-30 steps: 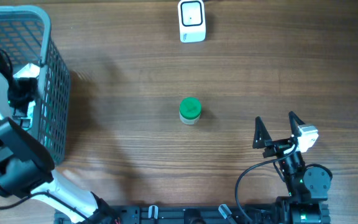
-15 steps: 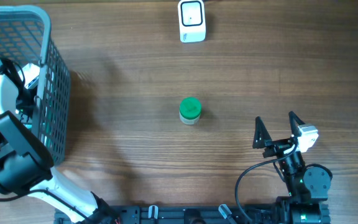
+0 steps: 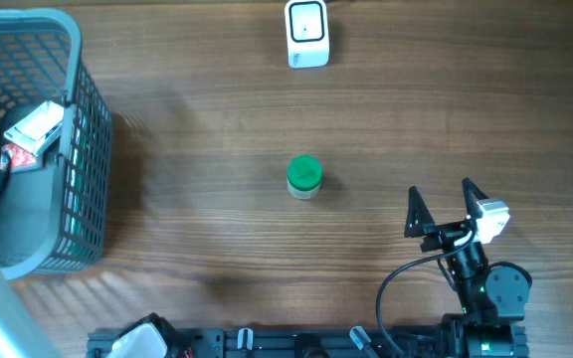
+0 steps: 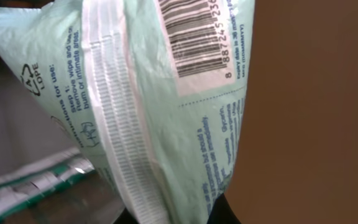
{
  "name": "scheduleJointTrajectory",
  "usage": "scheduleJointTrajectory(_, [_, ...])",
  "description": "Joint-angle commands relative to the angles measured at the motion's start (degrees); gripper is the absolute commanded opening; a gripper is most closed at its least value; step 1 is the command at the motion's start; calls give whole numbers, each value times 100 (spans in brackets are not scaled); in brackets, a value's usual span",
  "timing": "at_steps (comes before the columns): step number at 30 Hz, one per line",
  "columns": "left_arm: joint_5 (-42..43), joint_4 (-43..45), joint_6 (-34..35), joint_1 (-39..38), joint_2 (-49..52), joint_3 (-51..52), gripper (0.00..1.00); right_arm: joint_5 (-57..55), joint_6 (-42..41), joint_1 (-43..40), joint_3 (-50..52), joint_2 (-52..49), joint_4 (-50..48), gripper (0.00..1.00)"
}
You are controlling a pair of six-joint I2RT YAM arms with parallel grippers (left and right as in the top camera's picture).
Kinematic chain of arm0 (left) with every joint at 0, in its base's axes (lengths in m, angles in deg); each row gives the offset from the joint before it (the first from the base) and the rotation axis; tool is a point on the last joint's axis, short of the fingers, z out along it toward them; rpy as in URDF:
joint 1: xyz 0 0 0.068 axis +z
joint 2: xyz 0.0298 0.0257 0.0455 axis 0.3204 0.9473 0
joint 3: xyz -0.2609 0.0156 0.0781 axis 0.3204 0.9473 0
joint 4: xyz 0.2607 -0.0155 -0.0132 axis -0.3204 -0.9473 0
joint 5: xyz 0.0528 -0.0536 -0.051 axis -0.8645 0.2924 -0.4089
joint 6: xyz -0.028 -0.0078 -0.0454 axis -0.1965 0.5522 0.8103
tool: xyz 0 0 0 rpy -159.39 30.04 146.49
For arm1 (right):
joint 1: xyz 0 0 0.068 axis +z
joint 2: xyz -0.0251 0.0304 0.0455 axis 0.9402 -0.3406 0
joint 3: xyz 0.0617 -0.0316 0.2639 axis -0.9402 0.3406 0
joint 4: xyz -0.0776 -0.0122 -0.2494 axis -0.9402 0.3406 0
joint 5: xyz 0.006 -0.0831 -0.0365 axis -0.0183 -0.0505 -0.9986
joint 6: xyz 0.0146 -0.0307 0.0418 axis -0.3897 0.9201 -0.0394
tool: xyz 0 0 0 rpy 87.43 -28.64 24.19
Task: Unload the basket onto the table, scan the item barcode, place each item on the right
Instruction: 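Grasp the mint wet-wipe pack in the basket with the left gripper, then place the wet-wipe pack on the table left of the jar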
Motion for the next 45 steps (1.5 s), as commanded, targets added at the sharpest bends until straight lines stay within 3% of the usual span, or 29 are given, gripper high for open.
scheduleJointTrajectory(1, [1169, -15, -533, -809, -358, 28, 4, -70, -42, 31, 4, 13, -22, 100])
scheduleJointTrajectory(6, [1161, 133, -1937, -3414, -24, 107, 4, -70, -42, 31, 4, 13, -22, 100])
scheduleJointTrajectory(7, [678, 33, -2299, -3982, 208, 111, 4, -70, -39, 31, 4, 13, -22, 100])
scheduleJointTrajectory(9, [-407, -334, -2302, -4586, 632, 116, 4, -70, -39, 31, 4, 13, -22, 100])
scheduleJointTrajectory(11, [-885, -798, -2243, -4951, 1154, 155, 4, -70, -39, 31, 4, 13, -22, 100])
scheduleJointTrajectory(14, [-879, -984, -1921, -5230, 1840, 549, 4, -70, -39, 31, 4, 13, -22, 100])
scheduleJointTrajectory(17, [-809, -216, -1641, -5392, 2413, 1631, 4, -70, -37, 31, 4, 11, -22, 100])
scheduleJointTrajectory(21, [260, 1043, -1523, -5425, 2743, 3016, 4, -70, -39, 31, 4, 4, -22, 100])
scheduleJointTrajectory(25, [455, 1449, -1521, -5425, 2745, 3600, 6, -70, -39, 31, 4, 4, -22, 100])
scheduleJointTrajectory(26, [529, 1443, -1526, -5425, 2743, 3602, 9, -70, -39, 31, 4, 4, -22, 100])
scheduleJointTrajectory(27, [684, 1440, -1526, -5425, 2730, 3589, 25, -70, -39, 31, 4, 4, -22, 100])
scheduleJointTrajectory(28, [835, 1443, -1528, -5425, 2715, 3576, 58, -70, -42, 31, 7, 4, -22, 100])
scheduleJointTrajectory(29, [960, 1425, -1530, -5431, 2695, 3552, 71, -70, -42, 31, 7, 4, -22, 100])
scheduleJointTrajectory(30, [970, 1390, -1550, -5458, 2651, 3495, 100, -70, -42, 31, 4, 4, -24, 100])
scheduleJointTrajectory(34, [879, 929, -1569, -5477, 2341, 2844, 100, -70, -37, 31, 4, 4, -22, 100])
scheduleJointTrajectory(35, [531, 588, -1567, -5477, 2155, 2321, 100, -70, -42, 31, 4, 4, -22, 100])
scheduleJointTrajectory(37, [-225, 96, -1567, -5477, 1926, 1506, 100, -70, -39, 31, 4, 4, -22, 100])
scheduleJointTrajectory(38, [-994, -264, -1567, -5475, 1738, 793, 100, -70, -39, 31, 4, 4, -22, 100])
scheduleJointTrajectory(41, [-2457, -452, -1567, -5464, 1381, -153, 100, -70, -39, 31, 4, 2, -22, 100])
scheduleJointTrajectory(43, [-3816, -262, -1513, -5298, 1001, -391, 100, -70, -42, 31, 4, 2, -22, 100])
scheduleJointTrajectory(45, [-4332, -225, -1082, -4771, 730, -389, 100, -70, -39, 31, 4, 2, -22, 100])
